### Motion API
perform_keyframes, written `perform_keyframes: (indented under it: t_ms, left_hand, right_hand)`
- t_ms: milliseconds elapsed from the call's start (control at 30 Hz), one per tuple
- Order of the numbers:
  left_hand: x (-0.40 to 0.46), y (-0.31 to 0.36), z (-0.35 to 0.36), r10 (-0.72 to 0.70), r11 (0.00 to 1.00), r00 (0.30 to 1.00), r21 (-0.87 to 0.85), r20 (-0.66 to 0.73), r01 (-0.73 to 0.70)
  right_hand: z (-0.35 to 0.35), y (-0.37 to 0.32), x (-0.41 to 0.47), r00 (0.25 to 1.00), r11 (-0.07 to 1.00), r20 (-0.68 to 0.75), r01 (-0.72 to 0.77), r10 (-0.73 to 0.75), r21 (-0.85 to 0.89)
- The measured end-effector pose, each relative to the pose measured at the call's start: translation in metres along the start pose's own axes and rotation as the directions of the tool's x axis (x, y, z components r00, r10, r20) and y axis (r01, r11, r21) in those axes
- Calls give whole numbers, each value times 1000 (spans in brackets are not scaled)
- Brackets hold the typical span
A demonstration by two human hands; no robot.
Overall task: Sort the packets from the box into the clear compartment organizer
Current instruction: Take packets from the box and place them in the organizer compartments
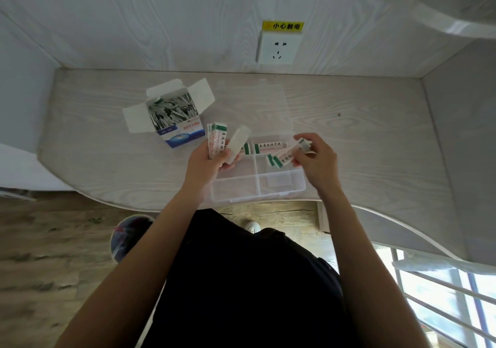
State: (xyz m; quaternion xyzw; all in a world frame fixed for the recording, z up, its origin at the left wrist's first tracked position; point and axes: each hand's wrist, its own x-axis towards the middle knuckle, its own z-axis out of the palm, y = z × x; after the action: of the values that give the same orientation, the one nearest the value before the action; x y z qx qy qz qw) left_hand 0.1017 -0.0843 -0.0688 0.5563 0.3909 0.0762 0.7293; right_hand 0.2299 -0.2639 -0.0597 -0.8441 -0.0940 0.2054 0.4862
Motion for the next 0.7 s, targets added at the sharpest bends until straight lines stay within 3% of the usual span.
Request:
perform_keyframes:
  t_ms: [100, 233, 367, 467, 700]
  left_hand:
    - [0, -3, -10, 0, 1000, 1000, 10, 13, 0]
    - [-3, -6, -13, -1, 1000, 1000, -8, -1, 1]
    - [-7, -8, -11, 1, 1000, 1000, -8, 16, -1]
    - [-9, -7, -11, 12, 1000, 1000, -3, 25, -12]
    - [-11, -9, -11, 19, 1000, 999, -19, 27, -18]
  right_hand:
    - [-2, 3, 4, 999, 983, 34, 17, -11, -182]
    - [5, 0, 8, 979, 904, 198, 128, -49, -408]
    - [7, 0, 10, 935, 729, 325, 320, -141, -605]
    - [10, 0, 13, 924, 635, 361, 354, -126, -686]
    - [21, -5, 21, 874, 268, 458, 486, -165, -832]
